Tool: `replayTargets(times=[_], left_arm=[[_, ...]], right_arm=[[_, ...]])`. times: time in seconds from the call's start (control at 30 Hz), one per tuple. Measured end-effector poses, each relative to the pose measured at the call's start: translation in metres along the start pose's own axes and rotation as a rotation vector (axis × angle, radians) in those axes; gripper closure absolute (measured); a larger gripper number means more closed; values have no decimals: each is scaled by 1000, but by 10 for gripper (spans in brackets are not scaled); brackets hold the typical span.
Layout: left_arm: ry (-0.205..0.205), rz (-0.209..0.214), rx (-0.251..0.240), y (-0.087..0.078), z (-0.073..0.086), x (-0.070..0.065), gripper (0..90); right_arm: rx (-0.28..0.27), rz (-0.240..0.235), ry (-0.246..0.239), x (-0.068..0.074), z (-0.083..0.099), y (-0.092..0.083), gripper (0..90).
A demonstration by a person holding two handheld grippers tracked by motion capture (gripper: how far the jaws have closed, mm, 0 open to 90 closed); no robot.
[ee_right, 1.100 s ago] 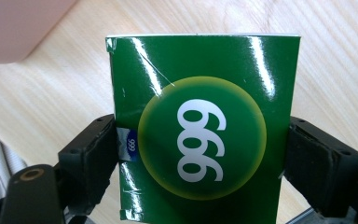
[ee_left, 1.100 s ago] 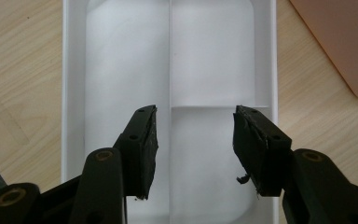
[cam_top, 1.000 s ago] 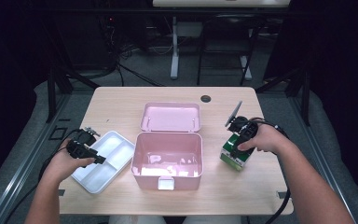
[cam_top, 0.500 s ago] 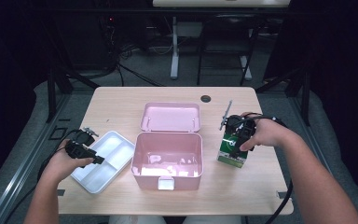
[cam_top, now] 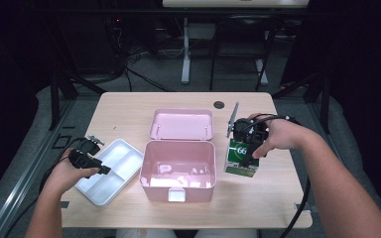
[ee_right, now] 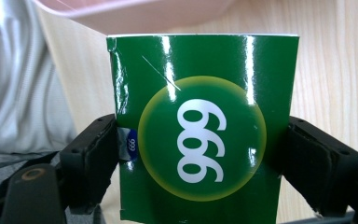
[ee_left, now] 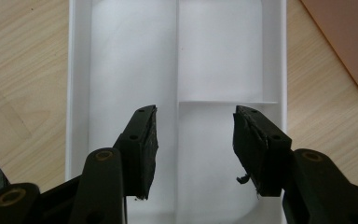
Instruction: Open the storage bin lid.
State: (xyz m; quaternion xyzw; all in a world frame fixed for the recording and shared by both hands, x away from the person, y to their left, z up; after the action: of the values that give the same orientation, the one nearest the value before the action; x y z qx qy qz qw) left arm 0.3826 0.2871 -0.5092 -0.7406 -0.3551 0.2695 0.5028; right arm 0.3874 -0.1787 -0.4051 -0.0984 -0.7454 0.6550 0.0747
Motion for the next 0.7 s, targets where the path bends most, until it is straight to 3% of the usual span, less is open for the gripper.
replayTargets(times=[0.13, 0.43, 0.7], left_arm=[[-2, -1, 2, 0, 0, 0, 499], [1, 2, 5, 0, 0, 0, 499], [7, 5, 6, 2, -1, -1, 499]], right_arm=[[-19, -21, -10, 6, -6, -9, 170], [1, -35, -51, 17, -21, -18, 172], [-3, -40, -101, 29, -47, -21, 172]])
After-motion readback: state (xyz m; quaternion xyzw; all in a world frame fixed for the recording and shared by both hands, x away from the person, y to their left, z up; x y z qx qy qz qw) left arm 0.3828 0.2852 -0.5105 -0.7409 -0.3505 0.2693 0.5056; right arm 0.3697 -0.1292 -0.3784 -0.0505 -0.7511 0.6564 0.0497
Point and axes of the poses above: each handheld gripper's, and its own axes: y roughly forward along the jaws, z roughly out of its underside, x roughly to its left, the point moved 2 cm from there along y, roughly forward along the jaws
